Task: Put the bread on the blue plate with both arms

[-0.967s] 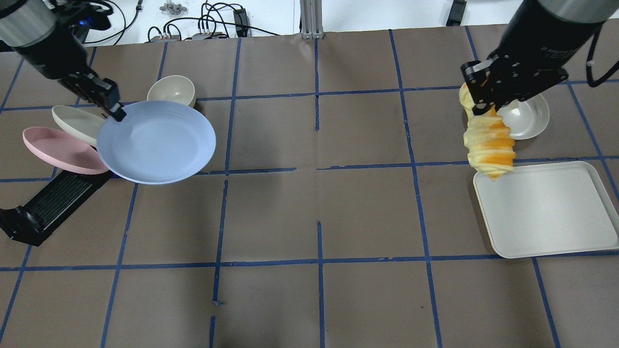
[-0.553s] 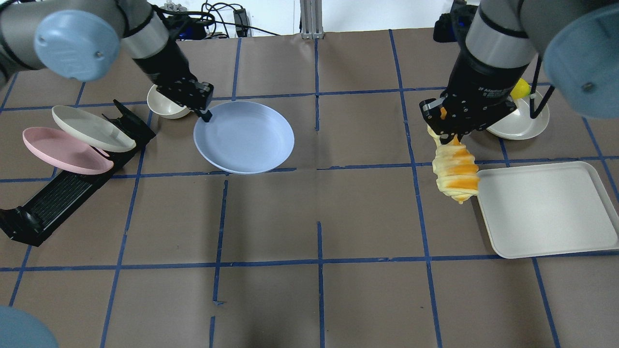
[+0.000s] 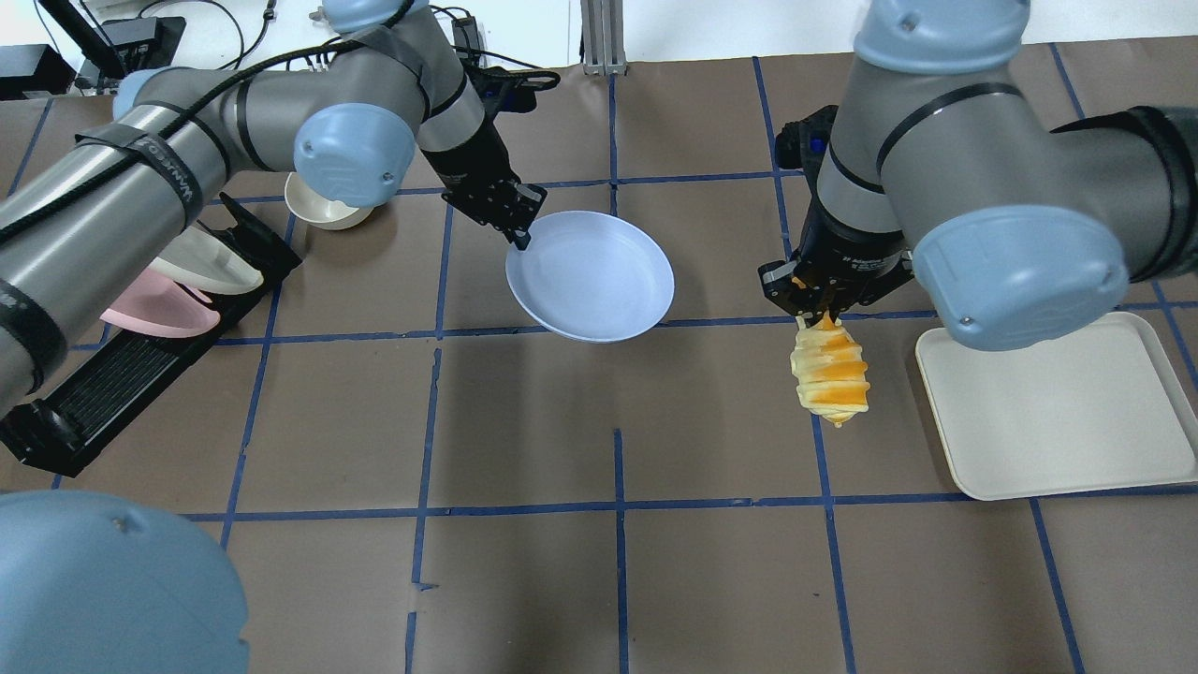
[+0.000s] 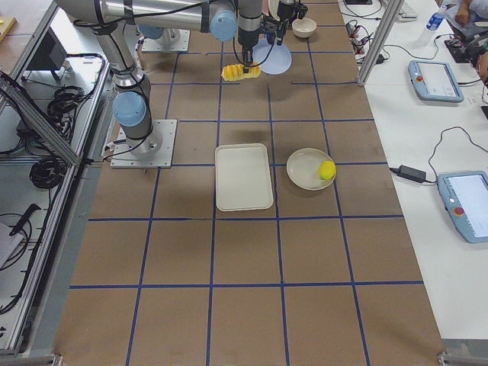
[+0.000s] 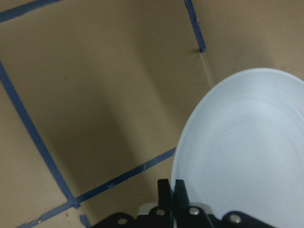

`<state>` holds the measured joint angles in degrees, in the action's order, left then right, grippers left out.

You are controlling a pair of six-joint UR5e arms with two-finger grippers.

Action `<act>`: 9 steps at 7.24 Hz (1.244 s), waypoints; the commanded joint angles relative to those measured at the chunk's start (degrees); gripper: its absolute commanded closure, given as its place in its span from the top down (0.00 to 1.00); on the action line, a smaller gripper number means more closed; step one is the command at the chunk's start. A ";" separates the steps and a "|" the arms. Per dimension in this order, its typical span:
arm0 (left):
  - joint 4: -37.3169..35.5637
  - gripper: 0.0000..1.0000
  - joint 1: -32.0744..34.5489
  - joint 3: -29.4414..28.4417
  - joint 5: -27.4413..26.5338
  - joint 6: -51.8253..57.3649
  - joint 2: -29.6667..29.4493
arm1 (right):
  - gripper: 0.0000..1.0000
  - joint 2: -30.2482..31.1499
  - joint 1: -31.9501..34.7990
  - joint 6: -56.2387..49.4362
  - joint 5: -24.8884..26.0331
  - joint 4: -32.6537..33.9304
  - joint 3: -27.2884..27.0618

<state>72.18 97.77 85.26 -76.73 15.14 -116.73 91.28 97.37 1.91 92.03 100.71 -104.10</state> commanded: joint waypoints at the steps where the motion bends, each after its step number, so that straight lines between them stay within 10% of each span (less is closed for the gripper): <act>1: -3.79 0.04 1.45 2.09 1.83 -0.90 -2.44 | 0.10 -5.12 2.98 2.74 0.43 7.63 -0.66; 4: -12.58 0.08 1.63 6.76 2.20 -4.22 -3.58 | 0.10 -9.28 6.25 5.46 3.34 12.41 -1.36; 5: -14.16 0.25 1.63 7.20 2.20 -4.59 -4.29 | 0.10 -10.06 6.86 6.86 3.33 12.49 -1.45; 7: -14.61 1.00 1.11 5.72 2.20 -4.77 -3.42 | 0.10 -12.17 8.70 7.49 3.42 15.12 -1.37; 9: -10.08 1.00 -1.08 3.61 -0.33 -4.68 -0.27 | 0.10 -12.53 9.15 7.49 2.55 15.05 -1.28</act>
<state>59.09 98.20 90.27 -75.43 10.45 -118.95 79.10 106.17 9.34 95.19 115.59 -105.45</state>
